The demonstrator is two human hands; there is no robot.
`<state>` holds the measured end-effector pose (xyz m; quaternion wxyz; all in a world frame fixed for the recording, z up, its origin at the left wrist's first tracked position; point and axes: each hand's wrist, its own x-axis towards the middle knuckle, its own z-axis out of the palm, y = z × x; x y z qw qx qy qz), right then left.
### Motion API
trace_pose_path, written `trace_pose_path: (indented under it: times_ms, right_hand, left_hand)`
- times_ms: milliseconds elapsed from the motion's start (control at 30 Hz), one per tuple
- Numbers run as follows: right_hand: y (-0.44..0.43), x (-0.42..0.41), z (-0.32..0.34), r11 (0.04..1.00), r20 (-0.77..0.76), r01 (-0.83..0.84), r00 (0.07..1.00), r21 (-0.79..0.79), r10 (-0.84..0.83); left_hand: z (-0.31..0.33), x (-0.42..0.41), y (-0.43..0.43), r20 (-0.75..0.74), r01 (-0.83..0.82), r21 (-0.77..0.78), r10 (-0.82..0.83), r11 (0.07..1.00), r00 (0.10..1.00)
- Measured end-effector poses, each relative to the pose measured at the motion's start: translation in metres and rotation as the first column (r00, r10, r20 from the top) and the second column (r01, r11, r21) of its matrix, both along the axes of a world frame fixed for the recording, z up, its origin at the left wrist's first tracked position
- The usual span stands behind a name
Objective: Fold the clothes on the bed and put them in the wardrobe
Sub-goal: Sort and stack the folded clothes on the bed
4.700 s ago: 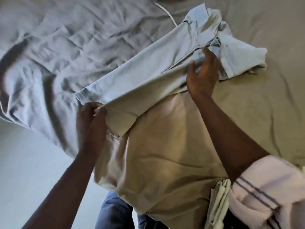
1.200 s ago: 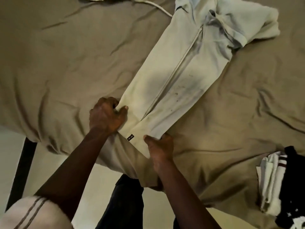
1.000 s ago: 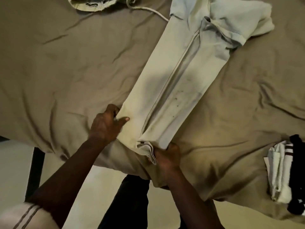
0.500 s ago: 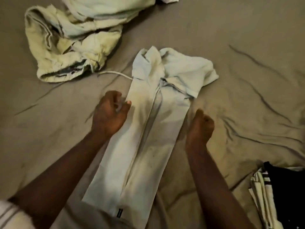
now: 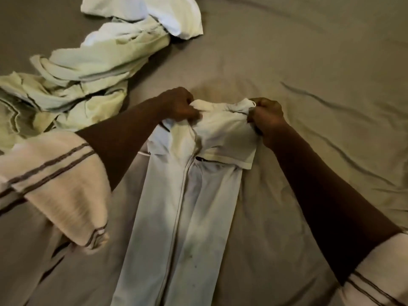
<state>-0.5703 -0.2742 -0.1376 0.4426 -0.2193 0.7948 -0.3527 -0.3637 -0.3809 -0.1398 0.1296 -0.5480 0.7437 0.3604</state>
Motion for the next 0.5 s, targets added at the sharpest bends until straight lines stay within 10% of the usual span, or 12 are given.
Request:
trace_pose_path:
  times_ms: [133, 267, 367, 433, 500]
  right_hand:
    - [-0.015, -0.013, -0.008, 0.995, -0.187, 0.03, 0.981, -0.092, -0.047]
    - [-0.02, -0.02, -0.017, 0.977, -0.329, -0.185, 0.921, 0.105, 0.21]
    - [-0.014, -0.005, -0.017, 0.934, -0.621, -0.307, 0.701, 0.183, 0.352]
    - [-0.009, 0.02, -0.01, 0.94, -0.746, -0.34, 0.636, -0.042, 0.197]
    - [-0.011, 0.052, -0.003, 0.906, -0.584, -0.393, 0.777, -0.158, 0.235]
  left_hand:
    - [-0.003, 0.005, -0.016, -0.18, -0.222, -0.198, 0.187, 0.955, 0.966]
    - [-0.01, 0.016, -0.01, 0.029, -0.103, -0.246, 0.114, 0.964, 0.993]
    - [-0.005, 0.028, -0.005, -0.034, -0.274, -0.256, 0.274, 0.927, 0.961]
    - [-0.008, 0.046, 0.004, -0.167, -0.513, -0.256, 0.486, 0.819, 0.858]
    - [-0.015, 0.069, 0.013, -0.252, -0.742, -0.091, 0.706, 0.664, 0.662]
